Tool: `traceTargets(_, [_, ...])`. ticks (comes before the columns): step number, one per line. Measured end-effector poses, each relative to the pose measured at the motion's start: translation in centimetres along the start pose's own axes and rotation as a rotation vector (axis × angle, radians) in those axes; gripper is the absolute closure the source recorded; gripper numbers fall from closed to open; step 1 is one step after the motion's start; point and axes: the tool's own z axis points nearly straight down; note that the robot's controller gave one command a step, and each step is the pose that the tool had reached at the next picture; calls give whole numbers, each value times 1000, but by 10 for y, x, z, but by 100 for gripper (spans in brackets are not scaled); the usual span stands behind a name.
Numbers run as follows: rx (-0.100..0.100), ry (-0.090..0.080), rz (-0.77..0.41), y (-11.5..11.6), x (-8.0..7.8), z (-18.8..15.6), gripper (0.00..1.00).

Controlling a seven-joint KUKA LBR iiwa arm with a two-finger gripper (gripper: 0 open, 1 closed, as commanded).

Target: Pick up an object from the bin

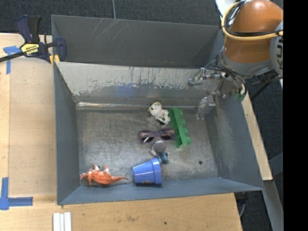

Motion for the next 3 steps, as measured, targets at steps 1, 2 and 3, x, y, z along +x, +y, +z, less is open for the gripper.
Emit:
traceTargets(1, [-1,-2,130,21,2,50,0])
traceTargets(2, [-2,4,203,59,4,65,0])
traceTargets(3, [-1,2,262,84,10,92,0])
